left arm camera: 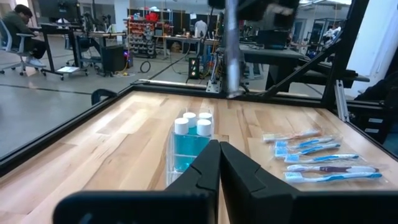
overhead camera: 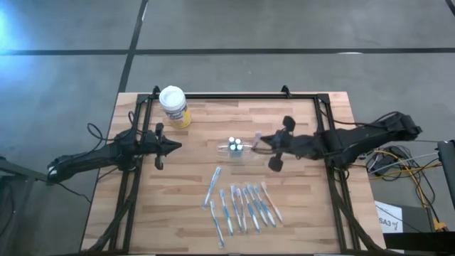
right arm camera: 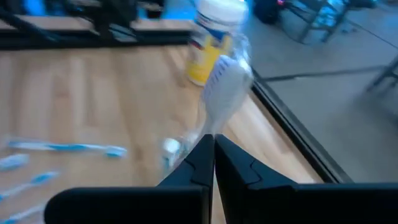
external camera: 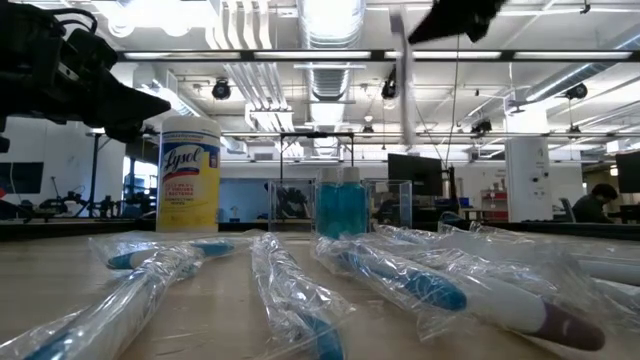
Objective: Pick & Place toothbrushing station
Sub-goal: Put the purple toothbrush into the right section of the transparent organizer
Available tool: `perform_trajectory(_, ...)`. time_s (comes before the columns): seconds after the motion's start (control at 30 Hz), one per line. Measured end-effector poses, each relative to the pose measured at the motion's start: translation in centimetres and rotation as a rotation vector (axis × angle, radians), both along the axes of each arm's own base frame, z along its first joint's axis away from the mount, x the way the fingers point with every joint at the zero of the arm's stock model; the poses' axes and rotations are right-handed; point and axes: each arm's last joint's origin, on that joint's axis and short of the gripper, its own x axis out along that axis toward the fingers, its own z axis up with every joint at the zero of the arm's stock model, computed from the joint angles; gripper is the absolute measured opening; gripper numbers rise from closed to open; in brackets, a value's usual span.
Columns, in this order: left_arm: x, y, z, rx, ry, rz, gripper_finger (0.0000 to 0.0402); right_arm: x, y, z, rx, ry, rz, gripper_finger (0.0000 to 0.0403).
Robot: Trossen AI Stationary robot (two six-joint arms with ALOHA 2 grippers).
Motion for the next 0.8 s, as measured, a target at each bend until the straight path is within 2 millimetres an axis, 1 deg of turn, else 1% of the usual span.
perform_trajectory(0.17, 0.0, 0.0, 0.0, 0.012, 0.001, 0.002, 0.0009, -0.7, -2.0, -2.4, 0.005, -0.066, -0.069, 0.0008)
perform_trajectory(0.3, 0.0, 0.0, 0.0, 0.013, -0.002, 0.003, 0.0014, -0.8, -3.0, -3.9, -0.027, -0.106, -0.094, 0.0008)
perform_trajectory(0.43, 0.0, 0.0, 0.0, 0.012, -0.003, 0.005, 0.0016, -0.7, -3.5, -4.2, -0.034, -0.166, -0.11, 0.0008)
perform_trajectory(0.67, 0.0, 0.0, 0.0, 0.011, -0.003, 0.007, 0.0008, -0.5, -3.7, -4.4, -0.039, -0.199, -0.113, 0.0008)
perform_trajectory(0.8, 0.0, 0.0, 0.0, 0.009, -0.003, 0.007, 0.0013, -0.7, -3.7, -5.0, -0.007, -0.14, -0.129, 0.0008)
